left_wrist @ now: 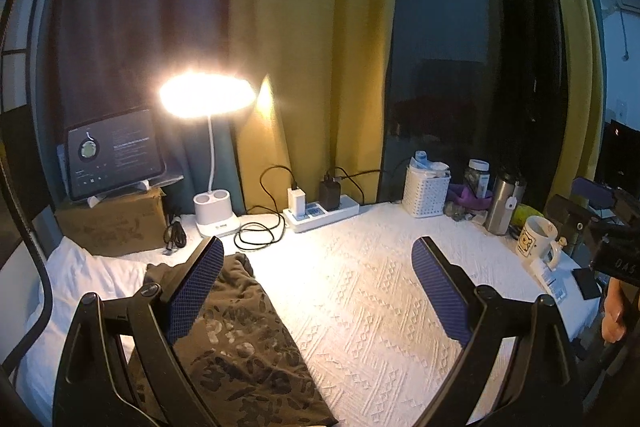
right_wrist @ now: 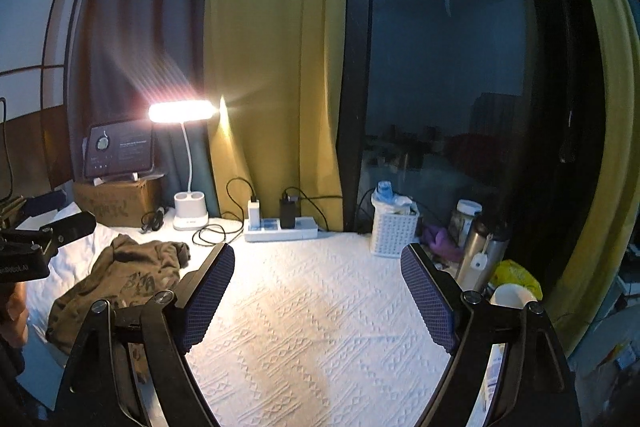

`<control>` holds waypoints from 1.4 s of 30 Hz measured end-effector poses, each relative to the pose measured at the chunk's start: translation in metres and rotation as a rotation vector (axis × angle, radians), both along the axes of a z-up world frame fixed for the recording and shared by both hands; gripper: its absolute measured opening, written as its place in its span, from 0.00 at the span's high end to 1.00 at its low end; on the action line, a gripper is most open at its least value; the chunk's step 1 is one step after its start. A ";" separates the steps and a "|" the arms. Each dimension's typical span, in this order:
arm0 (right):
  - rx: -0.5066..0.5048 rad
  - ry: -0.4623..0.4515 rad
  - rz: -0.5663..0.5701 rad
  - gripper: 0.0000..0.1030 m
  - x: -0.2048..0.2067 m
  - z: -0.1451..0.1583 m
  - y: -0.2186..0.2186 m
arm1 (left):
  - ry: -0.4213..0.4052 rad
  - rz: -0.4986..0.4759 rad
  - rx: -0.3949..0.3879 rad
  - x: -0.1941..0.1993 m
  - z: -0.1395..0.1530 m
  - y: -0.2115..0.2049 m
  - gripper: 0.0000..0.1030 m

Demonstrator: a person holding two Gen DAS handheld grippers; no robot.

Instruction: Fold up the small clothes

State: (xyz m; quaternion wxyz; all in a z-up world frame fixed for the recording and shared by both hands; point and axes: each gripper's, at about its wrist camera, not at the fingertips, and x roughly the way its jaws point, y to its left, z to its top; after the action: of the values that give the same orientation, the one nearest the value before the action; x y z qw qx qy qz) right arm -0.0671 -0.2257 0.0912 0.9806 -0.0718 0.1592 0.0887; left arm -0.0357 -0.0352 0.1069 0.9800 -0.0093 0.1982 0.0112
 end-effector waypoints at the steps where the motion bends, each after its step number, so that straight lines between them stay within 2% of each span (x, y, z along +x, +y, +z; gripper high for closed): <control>1: -0.001 -0.005 0.002 0.16 -0.001 0.002 0.001 | -0.005 0.006 -0.001 -0.001 0.001 0.002 0.08; 9: -0.008 -0.027 0.025 0.16 -0.007 0.011 0.014 | -0.022 0.029 -0.011 -0.011 0.005 0.013 0.08; 42: -0.029 -0.023 0.055 0.16 -0.017 0.012 0.033 | -0.027 0.064 -0.018 -0.029 0.002 0.030 0.08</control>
State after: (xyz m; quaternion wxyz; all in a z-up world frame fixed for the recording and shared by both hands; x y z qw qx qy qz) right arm -0.0837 -0.1930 0.1028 0.9784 -0.0913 0.1472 0.1126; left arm -0.0643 -0.0057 0.1092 0.9817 -0.0248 0.1845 0.0407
